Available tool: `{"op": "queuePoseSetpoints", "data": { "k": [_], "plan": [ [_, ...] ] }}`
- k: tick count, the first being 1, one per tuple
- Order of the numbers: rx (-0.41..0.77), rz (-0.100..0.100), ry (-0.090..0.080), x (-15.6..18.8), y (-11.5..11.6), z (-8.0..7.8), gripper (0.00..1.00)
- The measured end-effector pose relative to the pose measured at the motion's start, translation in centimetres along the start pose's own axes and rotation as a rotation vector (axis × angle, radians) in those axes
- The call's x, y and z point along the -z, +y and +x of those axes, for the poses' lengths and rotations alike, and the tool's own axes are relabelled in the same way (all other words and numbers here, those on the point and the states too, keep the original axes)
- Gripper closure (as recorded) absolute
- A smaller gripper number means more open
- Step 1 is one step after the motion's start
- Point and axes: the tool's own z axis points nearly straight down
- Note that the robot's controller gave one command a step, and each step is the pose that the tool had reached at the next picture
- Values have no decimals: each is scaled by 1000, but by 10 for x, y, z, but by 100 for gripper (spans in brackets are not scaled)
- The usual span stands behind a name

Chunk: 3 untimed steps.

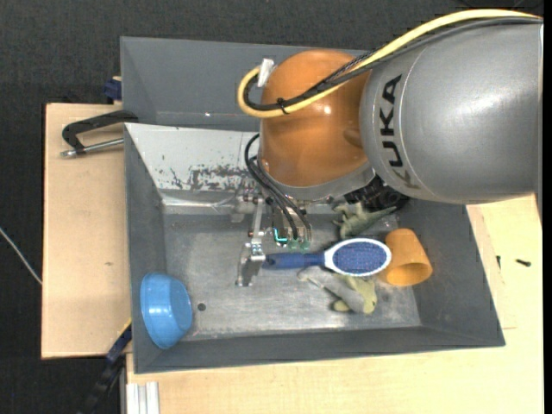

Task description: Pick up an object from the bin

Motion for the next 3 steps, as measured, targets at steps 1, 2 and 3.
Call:
{"op": "queuePoseSetpoints", "data": {
  "k": [1, 2, 3],
  "plan": [
    [-103, 2, -1, -75, -56, -5, 0],
    [-18, -5, -25, -151, -116, 6, 0],
    [-15, -4, -20, -148, -114, 6, 100]
  ]
}}
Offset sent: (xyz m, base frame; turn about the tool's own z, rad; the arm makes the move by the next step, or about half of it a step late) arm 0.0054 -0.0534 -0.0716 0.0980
